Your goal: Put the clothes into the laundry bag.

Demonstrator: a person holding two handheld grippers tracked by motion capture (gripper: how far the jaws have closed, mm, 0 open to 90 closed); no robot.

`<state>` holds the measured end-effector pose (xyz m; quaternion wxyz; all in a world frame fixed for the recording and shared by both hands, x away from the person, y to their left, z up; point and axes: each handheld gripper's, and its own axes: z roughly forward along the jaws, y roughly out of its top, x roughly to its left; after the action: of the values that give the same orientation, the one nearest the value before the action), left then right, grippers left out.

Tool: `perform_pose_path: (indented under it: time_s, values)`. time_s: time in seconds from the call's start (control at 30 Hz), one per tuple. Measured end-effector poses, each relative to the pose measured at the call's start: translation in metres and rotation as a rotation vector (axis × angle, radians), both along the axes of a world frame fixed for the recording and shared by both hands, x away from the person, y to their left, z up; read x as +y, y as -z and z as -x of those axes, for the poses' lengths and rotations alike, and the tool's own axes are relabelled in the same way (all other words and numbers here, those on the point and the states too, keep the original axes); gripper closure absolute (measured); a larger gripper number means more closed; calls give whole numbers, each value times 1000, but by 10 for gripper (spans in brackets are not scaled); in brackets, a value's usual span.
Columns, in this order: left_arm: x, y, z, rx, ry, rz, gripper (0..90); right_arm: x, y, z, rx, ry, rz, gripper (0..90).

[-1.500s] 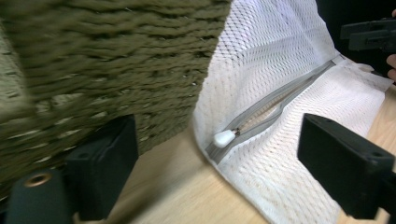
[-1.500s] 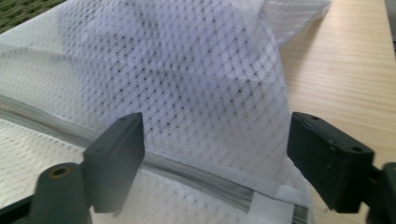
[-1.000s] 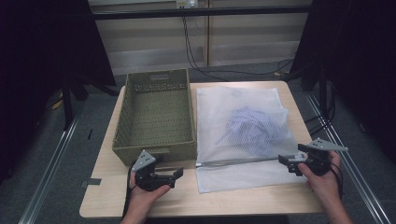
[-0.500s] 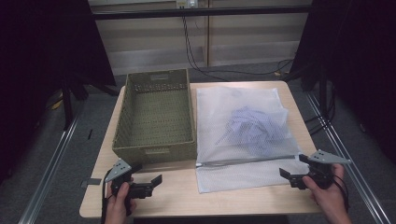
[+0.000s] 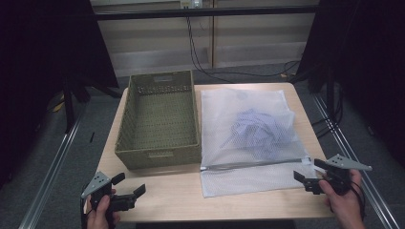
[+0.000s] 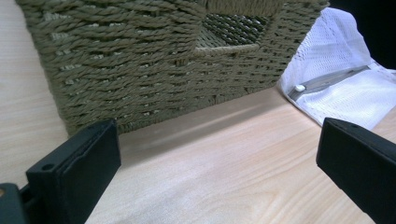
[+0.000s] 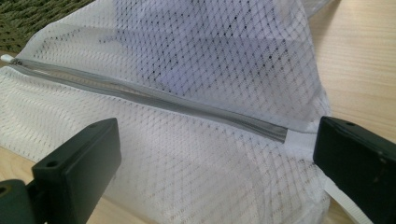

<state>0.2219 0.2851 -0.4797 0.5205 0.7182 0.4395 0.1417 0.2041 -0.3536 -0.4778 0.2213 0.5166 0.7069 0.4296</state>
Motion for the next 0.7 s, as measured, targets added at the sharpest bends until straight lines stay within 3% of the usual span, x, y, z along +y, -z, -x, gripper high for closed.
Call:
perform_pose_path:
  time_s: [0.07,0.2,0.37,0.7]
  values:
    - [0,1,-1,-4,21,-30,0,1,1,0,-4,-6,4,8]
    - [1,7,-5,22,26,-41,0,1,10,-4,20,-1,-22,15]
    - [1,11,-8,37,8,-21,0,3,16,-7,26,4,-13,15]
    - [-2,10,-8,29,5,-31,0,1,15,-6,20,9,-16,17]
